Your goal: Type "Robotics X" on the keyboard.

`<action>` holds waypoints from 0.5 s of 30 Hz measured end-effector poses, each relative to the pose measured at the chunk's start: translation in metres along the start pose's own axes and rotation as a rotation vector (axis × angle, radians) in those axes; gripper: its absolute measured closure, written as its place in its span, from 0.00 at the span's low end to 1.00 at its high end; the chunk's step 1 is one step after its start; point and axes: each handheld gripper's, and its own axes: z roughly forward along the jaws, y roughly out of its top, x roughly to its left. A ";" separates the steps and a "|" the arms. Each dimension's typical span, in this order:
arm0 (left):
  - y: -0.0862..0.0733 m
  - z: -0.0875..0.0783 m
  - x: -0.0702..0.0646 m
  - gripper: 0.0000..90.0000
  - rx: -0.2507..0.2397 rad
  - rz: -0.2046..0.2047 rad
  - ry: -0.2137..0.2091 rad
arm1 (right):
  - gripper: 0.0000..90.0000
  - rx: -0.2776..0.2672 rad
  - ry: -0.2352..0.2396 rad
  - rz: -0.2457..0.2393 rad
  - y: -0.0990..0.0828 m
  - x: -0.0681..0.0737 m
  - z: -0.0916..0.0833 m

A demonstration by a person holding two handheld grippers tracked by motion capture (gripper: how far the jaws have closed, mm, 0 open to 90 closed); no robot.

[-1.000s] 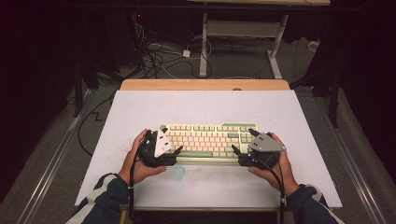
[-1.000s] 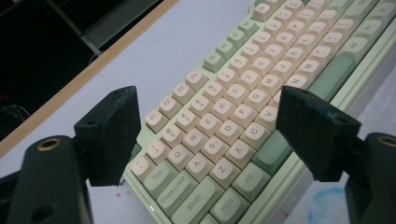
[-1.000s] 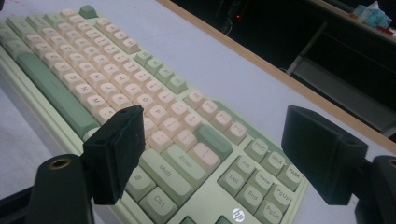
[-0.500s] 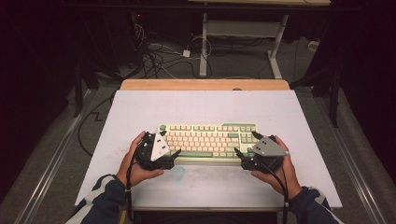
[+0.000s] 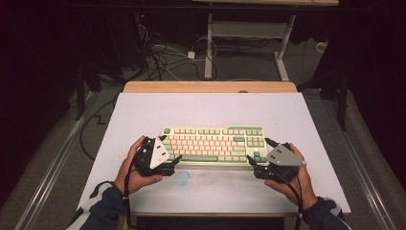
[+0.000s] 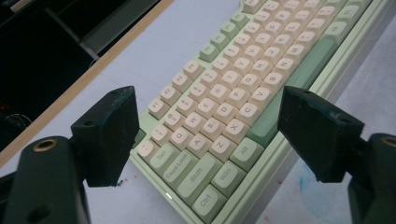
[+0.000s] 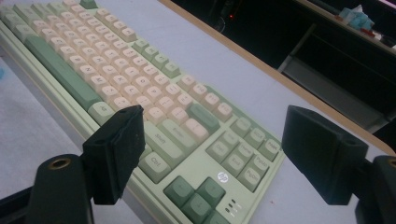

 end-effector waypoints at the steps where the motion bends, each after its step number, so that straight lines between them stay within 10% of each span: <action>1: 0.000 -0.001 0.001 0.22 0.002 0.000 0.003 | 0.25 -0.002 -0.002 0.002 -0.001 -0.001 -0.001; 15: -0.007 -0.017 0.009 0.22 0.009 0.002 0.029 | 0.25 0.001 -0.029 0.022 -0.011 -0.009 -0.016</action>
